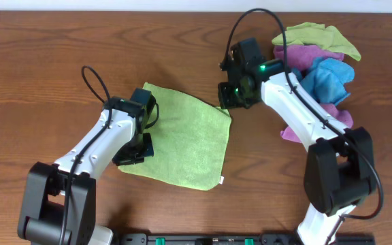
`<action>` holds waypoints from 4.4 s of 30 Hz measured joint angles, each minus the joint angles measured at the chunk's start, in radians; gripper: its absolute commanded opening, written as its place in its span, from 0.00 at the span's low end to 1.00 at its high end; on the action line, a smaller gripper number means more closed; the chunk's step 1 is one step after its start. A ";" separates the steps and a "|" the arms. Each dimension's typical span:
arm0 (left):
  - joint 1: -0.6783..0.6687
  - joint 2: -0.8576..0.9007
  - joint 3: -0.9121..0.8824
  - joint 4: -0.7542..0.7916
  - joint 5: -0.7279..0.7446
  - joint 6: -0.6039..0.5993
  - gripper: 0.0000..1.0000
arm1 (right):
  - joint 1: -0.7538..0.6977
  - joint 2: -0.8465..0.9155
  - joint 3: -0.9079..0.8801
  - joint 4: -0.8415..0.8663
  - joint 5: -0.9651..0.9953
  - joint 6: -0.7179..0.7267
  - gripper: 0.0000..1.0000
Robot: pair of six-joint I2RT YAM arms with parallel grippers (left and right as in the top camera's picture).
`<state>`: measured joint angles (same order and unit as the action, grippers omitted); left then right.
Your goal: Fold the cloth
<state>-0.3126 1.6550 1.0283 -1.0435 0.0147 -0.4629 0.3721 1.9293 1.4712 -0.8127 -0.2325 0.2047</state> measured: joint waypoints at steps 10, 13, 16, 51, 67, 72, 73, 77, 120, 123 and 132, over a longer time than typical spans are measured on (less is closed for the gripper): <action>0.000 0.000 -0.003 0.026 0.000 0.000 0.06 | 0.004 0.009 -0.164 0.096 0.029 0.015 0.01; 0.000 0.000 -0.003 0.027 0.000 0.000 0.06 | 0.021 0.009 -0.170 0.124 0.029 0.015 0.02; 0.000 0.000 -0.003 0.026 0.000 0.000 0.06 | 0.050 0.011 -0.179 0.165 0.028 0.016 0.02; 0.000 0.000 -0.003 0.049 0.006 0.000 0.06 | 0.082 0.120 -0.028 0.243 0.148 -0.094 0.31; 0.000 0.000 -0.003 0.053 0.035 0.000 0.06 | 0.082 0.124 -0.010 0.182 0.305 0.039 0.02; 0.000 0.000 -0.003 0.053 0.035 0.000 0.06 | 0.082 0.164 -0.010 0.189 0.317 0.051 0.01; 0.000 0.000 -0.003 0.053 0.035 0.000 0.06 | 0.082 0.175 -0.010 0.189 0.317 0.053 0.01; 0.000 0.000 -0.003 0.053 0.036 0.000 0.06 | 0.083 0.191 -0.006 0.155 0.312 0.066 0.02; 0.000 0.000 -0.004 0.076 0.065 0.000 0.06 | 0.035 0.098 0.077 0.120 0.176 0.099 0.02; 0.000 0.000 -0.004 0.076 0.065 0.000 0.06 | 0.035 0.127 0.077 0.123 0.176 0.099 0.01; 0.000 0.000 -0.004 0.076 0.065 0.000 0.06 | 0.035 0.194 0.077 0.120 0.176 0.099 0.01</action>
<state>-0.3126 1.6550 1.0245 -0.9680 0.0799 -0.4629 0.4076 2.1235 1.5478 -0.6926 -0.0563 0.3035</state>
